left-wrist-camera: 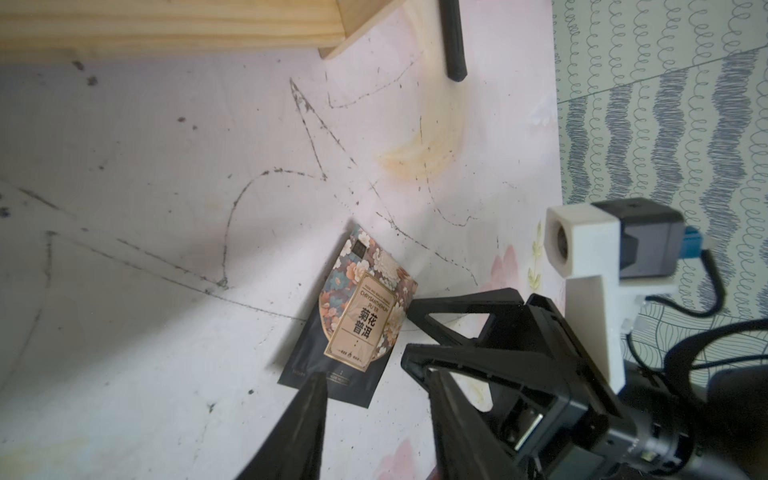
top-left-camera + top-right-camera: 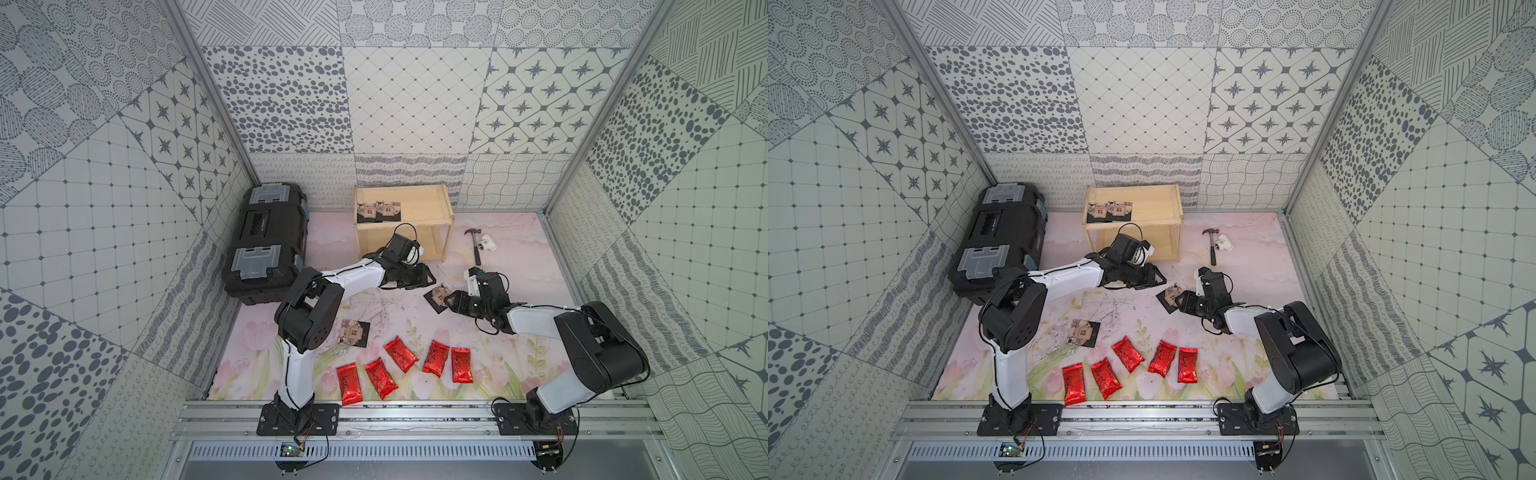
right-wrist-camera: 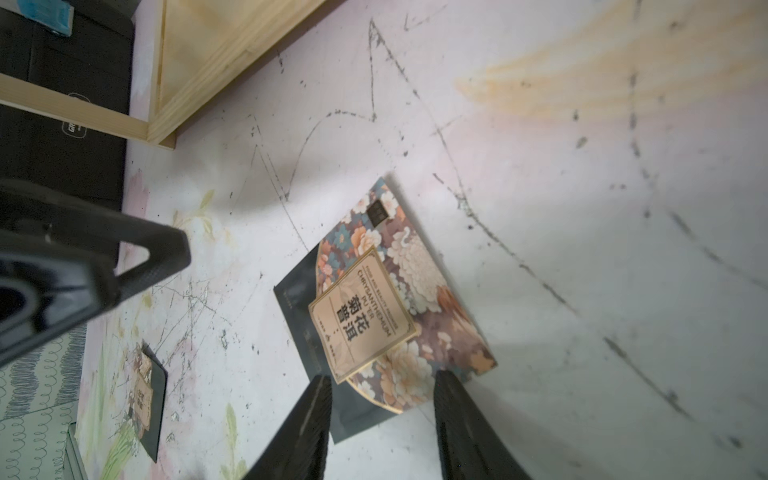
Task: Place the tea bags on the shelf by color
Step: Pick up the tea bag from the center of the board.
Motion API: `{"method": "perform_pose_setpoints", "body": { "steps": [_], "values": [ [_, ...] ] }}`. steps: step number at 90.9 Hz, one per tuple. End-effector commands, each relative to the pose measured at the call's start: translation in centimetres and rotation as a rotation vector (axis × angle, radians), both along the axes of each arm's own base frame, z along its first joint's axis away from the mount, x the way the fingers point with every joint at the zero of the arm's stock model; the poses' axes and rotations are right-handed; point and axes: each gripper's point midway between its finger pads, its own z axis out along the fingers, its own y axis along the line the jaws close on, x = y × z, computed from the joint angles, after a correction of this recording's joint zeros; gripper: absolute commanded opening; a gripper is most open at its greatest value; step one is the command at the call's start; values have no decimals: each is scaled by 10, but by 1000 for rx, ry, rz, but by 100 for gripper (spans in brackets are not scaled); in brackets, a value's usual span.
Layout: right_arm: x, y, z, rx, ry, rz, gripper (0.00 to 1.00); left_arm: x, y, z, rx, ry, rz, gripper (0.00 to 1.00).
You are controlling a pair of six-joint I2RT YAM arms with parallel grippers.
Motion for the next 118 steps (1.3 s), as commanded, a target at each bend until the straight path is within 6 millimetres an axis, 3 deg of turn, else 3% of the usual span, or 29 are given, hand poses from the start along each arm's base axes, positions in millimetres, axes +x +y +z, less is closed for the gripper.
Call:
{"method": "perform_pose_setpoints", "body": {
  "steps": [1, 28, 55, 84, 118],
  "values": [
    [6, -4, -5, -21, 12, 1, 45, -4, 1, -5, 10, -9, -29, 46],
    [24, 4, -2, 15, 7, 8, 45, -11, -5, -9, -34, 16, -54, 43],
    [20, -2, 16, 86, 7, -5, 45, -16, -23, -26, -83, 52, -67, 36],
    [7, -9, 30, 162, 34, -26, 45, -25, -11, -43, -43, 62, -46, 35],
    [4, -1, 21, 280, 94, -49, 45, -32, -7, -52, -42, 74, -43, 35]
  ]
}}
